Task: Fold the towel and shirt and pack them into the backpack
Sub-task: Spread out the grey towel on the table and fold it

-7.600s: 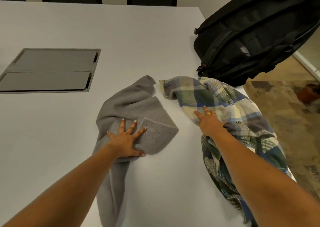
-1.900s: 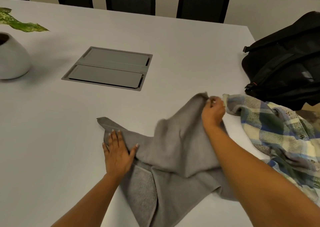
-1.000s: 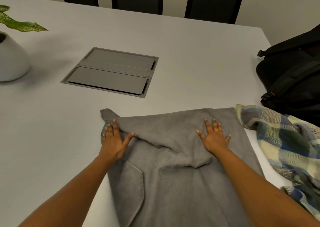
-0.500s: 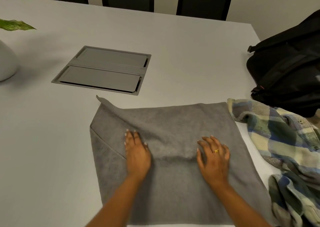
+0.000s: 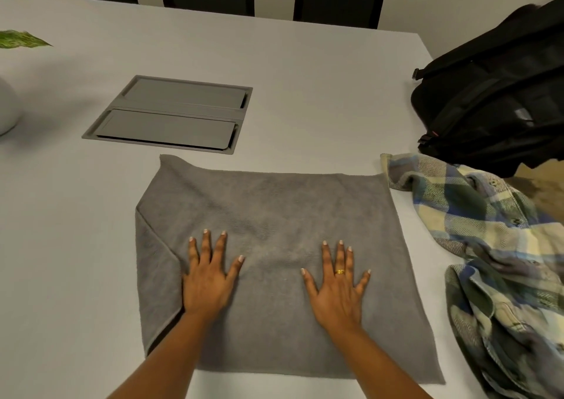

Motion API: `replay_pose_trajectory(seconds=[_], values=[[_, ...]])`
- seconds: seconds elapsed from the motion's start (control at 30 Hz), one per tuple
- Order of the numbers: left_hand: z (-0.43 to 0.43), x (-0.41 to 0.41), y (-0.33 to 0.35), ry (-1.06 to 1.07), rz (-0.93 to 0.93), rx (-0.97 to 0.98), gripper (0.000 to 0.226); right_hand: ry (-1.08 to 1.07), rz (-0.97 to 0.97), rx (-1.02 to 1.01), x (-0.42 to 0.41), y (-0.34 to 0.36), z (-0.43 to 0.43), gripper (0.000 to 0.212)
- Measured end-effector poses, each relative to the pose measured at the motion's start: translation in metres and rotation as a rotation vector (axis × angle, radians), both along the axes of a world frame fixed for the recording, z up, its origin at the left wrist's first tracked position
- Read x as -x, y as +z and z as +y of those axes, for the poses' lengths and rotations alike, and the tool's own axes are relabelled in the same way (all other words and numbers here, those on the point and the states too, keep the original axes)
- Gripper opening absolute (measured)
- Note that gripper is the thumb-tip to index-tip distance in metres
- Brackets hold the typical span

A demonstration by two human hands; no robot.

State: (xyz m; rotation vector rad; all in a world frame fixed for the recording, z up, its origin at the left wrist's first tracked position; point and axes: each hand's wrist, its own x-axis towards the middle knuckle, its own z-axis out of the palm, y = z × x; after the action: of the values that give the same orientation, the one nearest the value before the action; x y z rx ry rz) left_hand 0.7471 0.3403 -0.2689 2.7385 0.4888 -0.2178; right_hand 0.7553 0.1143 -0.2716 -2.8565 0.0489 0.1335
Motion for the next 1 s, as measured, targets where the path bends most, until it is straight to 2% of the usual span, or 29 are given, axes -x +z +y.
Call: replay_pose_trajectory(seconds=[0.17,0.33,0.5,0.6,0.8,1.0], values=[[0.024,0.024,0.003,-0.012,-0.019,0.012,0.09,0.029,0.02,-0.026,0.015,0.0,0.007,0.094],[0.046,0.055,0.009,0.054,0.051,-0.064,0.068,0.06,0.086,0.077,0.025,0.005,-0.007,0.095],[0.073,0.085,0.014,0.224,0.157,-0.208,0.066,0.098,0.123,0.103,0.029,0.008,-0.014,0.084],[0.08,0.096,0.015,0.23,0.172,-0.239,0.068,0.104,0.134,0.116,0.032,0.01,-0.016,0.071],[0.075,0.116,0.011,0.254,0.11,-0.071,0.068,0.08,0.089,0.126,0.046,0.008,-0.03,0.09],[0.081,0.13,0.014,0.261,0.144,-0.066,0.068,0.031,0.072,0.113,0.063,0.006,-0.05,0.088]])
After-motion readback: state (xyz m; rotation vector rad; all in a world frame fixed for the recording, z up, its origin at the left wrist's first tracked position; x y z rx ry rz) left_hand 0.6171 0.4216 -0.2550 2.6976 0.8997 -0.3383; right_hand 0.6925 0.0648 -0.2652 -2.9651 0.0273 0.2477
